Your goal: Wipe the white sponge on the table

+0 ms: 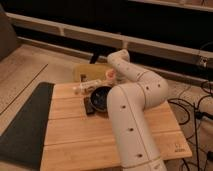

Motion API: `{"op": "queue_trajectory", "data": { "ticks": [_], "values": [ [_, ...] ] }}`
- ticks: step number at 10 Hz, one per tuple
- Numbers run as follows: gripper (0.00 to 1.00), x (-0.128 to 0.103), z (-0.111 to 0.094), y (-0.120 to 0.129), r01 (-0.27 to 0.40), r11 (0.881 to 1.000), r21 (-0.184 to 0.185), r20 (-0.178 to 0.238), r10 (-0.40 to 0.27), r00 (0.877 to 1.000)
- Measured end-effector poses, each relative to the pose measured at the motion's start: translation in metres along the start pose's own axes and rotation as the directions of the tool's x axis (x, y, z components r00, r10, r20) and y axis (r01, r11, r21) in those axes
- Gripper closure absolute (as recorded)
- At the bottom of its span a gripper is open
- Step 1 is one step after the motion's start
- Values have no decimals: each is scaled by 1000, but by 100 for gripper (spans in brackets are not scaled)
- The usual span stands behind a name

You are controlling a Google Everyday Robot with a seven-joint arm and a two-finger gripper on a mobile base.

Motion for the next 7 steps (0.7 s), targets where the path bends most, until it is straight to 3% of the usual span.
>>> {"op": "queue_trajectory", "data": {
  "ticks": [1,6,7],
  "values": [
    [70,0,0,0,0,1000,0,0,0,1000],
    [23,0,0,0,0,1000,0,0,0,1000],
    [20,0,0,0,0,1000,0,0,0,1000]
  ]
}}
